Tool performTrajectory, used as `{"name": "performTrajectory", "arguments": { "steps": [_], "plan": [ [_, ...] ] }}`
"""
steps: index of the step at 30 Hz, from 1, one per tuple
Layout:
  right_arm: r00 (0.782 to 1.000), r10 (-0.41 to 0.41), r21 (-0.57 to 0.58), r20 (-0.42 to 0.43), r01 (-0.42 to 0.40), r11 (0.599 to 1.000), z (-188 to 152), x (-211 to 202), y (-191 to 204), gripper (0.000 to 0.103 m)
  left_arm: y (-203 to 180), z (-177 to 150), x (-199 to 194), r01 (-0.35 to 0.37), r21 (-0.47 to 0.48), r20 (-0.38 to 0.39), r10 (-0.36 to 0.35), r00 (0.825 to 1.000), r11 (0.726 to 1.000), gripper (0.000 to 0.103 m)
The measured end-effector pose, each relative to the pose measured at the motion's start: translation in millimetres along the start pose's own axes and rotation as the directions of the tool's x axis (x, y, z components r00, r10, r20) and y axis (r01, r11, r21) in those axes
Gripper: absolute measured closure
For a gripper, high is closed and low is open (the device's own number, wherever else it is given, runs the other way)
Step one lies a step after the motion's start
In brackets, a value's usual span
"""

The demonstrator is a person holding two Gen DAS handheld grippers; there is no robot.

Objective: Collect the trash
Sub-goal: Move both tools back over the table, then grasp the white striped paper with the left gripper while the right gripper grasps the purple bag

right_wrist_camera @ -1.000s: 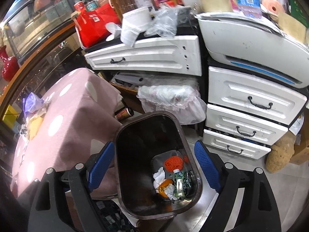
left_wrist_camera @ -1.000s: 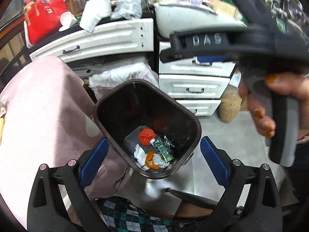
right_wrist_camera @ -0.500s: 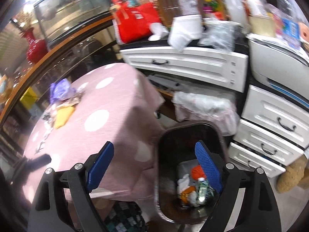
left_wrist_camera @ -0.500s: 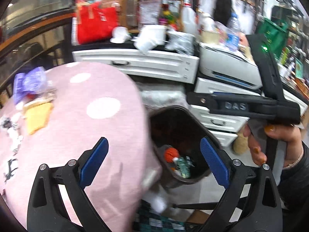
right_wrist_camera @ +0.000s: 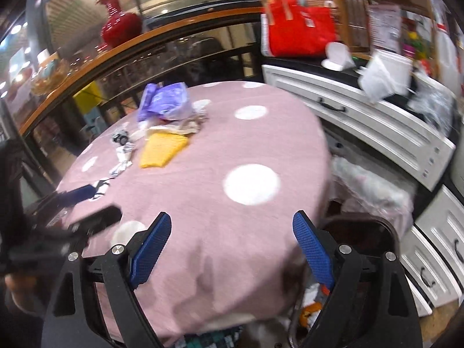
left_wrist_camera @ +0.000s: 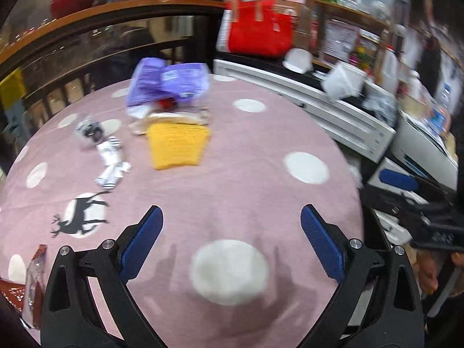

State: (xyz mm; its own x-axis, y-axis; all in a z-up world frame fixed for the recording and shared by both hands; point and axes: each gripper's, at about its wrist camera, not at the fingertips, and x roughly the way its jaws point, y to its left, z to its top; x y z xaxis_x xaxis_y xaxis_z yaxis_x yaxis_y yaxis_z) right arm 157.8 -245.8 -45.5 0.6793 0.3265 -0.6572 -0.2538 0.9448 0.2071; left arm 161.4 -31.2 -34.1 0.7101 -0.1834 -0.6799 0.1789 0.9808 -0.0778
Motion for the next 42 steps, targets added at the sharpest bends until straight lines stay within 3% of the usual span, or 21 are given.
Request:
{"name": "performTrajectory", "arguments": {
  "steps": [8, 10, 15, 25, 28, 31, 36, 38, 39, 42],
  "plan": [
    [0.999, 0.050, -0.057, -0.007, -0.050, 0.997, 23, 29, 37, 0.019, 74, 21, 31, -0.139, -0.139, -0.056, 0.132, 0.990, 0.981, 0.009],
    [0.999, 0.052, -0.076, -0.011, -0.053, 0.996, 28, 35, 45, 0.019, 87, 27, 39, -0.161, -0.155, -0.066, 0.152, 0.986, 0.975, 0.016],
    [0.998, 0.054, -0.111, -0.025, -0.057, 0.992, 44, 56, 61, 0.019, 115, 45, 69, -0.197, -0.172, -0.132, 0.176, 0.976, 0.965, 0.026],
    [0.996, 0.094, -0.140, 0.009, -0.092, 0.986, 104, 110, 75, 0.019, 164, 59, 97, -0.247, -0.263, -0.176, 0.205, 0.963, 0.933, 0.029],
    [0.993, 0.096, -0.130, 0.065, -0.087, 0.988, 128, 124, 74, 0.019, 167, 58, 106, -0.243, -0.262, -0.188, 0.197, 0.962, 0.934, 0.030],
    [0.990, 0.087, -0.111, 0.110, -0.075, 0.991, 150, 142, 69, 0.019, 170, 57, 112, -0.227, -0.273, -0.192, 0.178, 0.965, 0.935, 0.037],
    [0.985, 0.166, -0.070, 0.052, -0.163, 0.984, 169, 180, 59, 0.045, 163, 59, 113, -0.198, -0.261, -0.182, 0.154, 0.971, 0.945, 0.051],
    [0.983, 0.185, -0.062, 0.005, -0.184, 0.981, 168, 191, 60, 0.076, 160, 58, 113, -0.218, -0.243, -0.176, 0.179, 0.968, 0.945, 0.062],
    [0.982, 0.188, -0.066, -0.014, -0.188, 0.980, 165, 193, 61, 0.085, 159, 58, 112, -0.216, -0.246, -0.172, 0.177, 0.969, 0.945, 0.068],
    [0.977, 0.212, -0.077, 0.004, -0.211, 0.974, 157, 184, 65, 0.095, 162, 57, 111, -0.198, -0.268, -0.163, 0.159, 0.974, 0.943, 0.071]
  ]
}}
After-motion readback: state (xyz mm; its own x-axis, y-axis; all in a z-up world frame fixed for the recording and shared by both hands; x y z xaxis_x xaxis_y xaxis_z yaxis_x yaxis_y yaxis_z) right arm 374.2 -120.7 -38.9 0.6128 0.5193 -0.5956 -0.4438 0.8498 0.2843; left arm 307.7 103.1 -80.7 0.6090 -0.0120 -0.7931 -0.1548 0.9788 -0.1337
